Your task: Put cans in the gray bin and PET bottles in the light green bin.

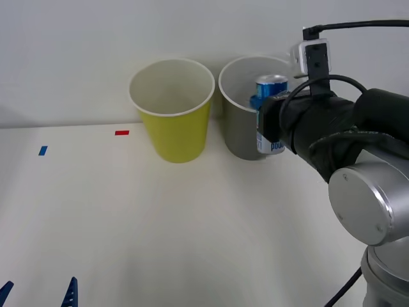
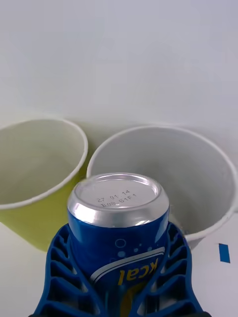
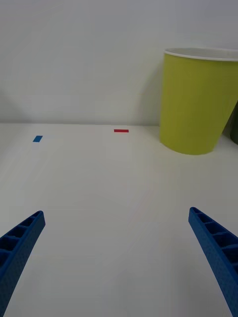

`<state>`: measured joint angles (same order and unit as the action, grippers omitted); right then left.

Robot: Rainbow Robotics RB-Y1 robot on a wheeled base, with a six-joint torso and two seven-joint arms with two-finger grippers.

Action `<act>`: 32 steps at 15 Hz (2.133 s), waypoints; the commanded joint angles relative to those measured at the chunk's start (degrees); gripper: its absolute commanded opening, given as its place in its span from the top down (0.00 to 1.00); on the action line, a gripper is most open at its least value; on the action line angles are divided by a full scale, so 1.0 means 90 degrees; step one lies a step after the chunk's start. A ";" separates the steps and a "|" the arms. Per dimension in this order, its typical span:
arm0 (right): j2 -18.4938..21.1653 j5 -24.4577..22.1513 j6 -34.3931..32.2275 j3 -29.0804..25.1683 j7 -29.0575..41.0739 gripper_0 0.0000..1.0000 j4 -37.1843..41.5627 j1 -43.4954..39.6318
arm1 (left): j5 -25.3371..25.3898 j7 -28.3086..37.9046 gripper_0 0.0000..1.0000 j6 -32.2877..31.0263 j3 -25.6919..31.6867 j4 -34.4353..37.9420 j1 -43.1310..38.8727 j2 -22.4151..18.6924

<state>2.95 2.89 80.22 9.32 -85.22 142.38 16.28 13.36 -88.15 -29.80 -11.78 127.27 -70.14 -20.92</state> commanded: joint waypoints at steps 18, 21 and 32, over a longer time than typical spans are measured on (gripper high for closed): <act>0.0962 -0.0331 -0.3805 -0.0489 0.1090 1.00 -0.1347 0.0681 | 0.0000 0.0000 0.00 0.0000 0.0000 0.0000 0.0000 0.0000; 0.1118 -0.0331 -0.4430 -0.0479 0.1177 1.00 -0.1972 0.0779 | 0.0000 0.0000 0.00 0.0000 0.0000 0.0000 0.0000 0.0000; 0.1782 -0.0038 -0.5563 -0.0372 0.1558 1.00 -0.3437 0.1208 | 0.0000 0.0000 0.00 0.0000 0.0000 0.0000 0.0000 0.0000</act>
<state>18.62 2.29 30.49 5.99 -71.55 112.15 26.80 13.36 -88.15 -29.79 -11.78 127.27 -70.14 -20.92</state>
